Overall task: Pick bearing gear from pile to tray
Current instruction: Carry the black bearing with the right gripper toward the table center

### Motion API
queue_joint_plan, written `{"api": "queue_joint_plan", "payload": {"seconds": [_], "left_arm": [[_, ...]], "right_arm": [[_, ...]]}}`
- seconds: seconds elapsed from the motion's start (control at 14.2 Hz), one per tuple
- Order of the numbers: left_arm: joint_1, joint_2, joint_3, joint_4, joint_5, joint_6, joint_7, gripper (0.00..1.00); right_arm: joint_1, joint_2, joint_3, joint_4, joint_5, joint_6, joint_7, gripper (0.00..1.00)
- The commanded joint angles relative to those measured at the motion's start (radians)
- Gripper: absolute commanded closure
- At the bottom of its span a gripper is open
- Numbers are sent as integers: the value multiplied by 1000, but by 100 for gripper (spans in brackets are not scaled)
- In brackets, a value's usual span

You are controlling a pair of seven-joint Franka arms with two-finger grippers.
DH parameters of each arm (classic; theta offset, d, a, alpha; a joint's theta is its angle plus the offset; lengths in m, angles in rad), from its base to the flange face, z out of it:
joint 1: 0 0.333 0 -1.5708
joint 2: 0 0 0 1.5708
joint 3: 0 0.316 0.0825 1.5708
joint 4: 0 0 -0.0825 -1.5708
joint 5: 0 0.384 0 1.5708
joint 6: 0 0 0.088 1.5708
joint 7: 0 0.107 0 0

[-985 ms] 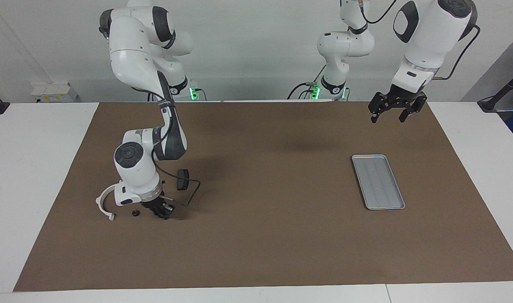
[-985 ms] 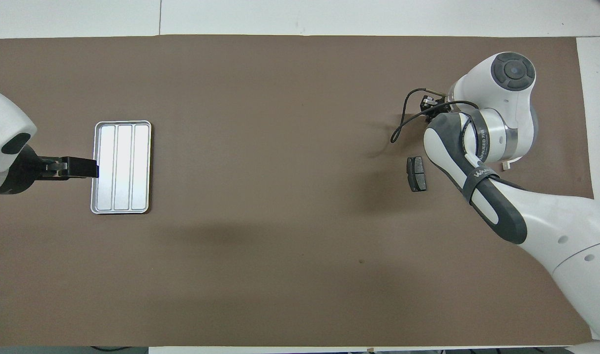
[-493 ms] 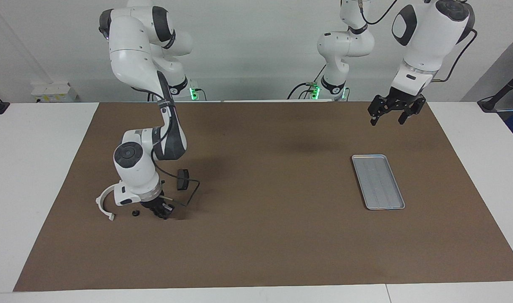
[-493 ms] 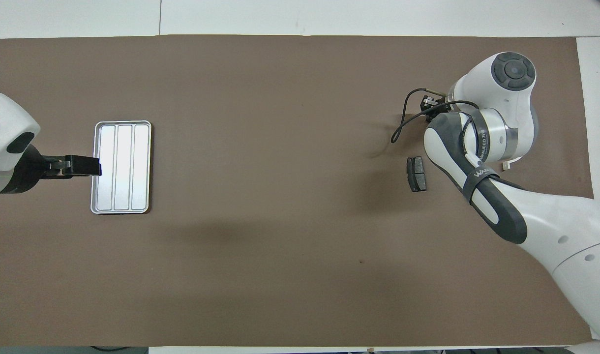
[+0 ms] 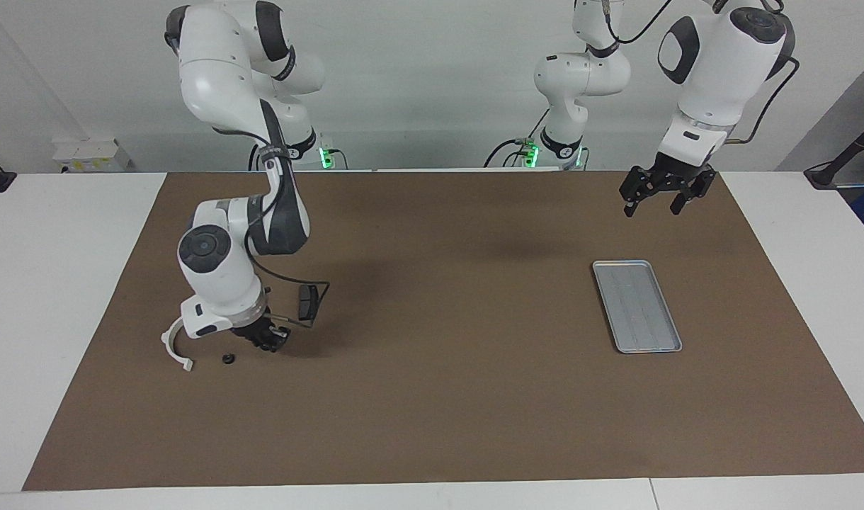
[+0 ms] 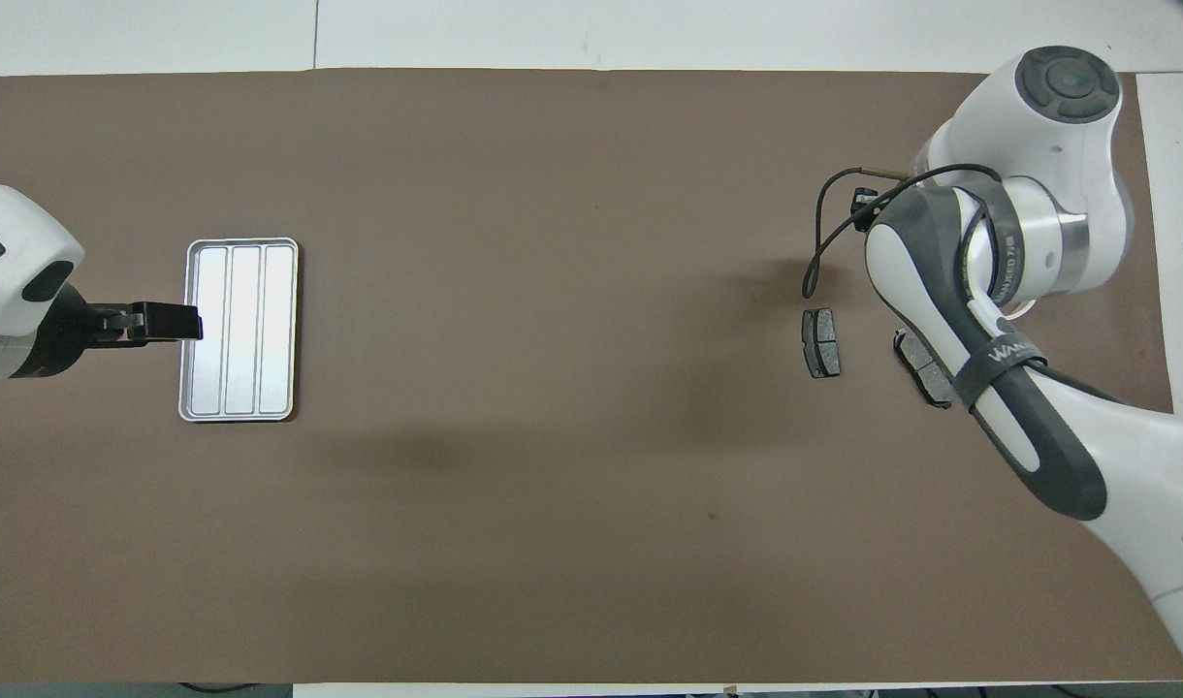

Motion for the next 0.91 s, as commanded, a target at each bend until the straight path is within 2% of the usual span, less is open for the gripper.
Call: {"api": "queue_joint_plan", "payload": {"seconds": [0.0, 0.21, 0.49, 0.63, 0.84], "left_arm": [[21, -20, 2, -30, 2, 51, -7, 2], [23, -12, 2, -30, 7, 65, -10, 2], [22, -3, 1, -33, 7, 70, -14, 2], [22, 2, 1, -40, 8, 76, -4, 2], [12, 2, 1, -85, 8, 128, -5, 2]], "right_arm": [[59, -76, 10, 64, 16, -171, 17, 100], [151, -122, 32, 92, 44, -240, 242, 100], [303, -133, 50, 89, 71, -216, 625, 100], [365, -126, 57, 71, 110, -158, 765, 100], [438, -75, 57, 40, 108, -57, 880, 100]]}}
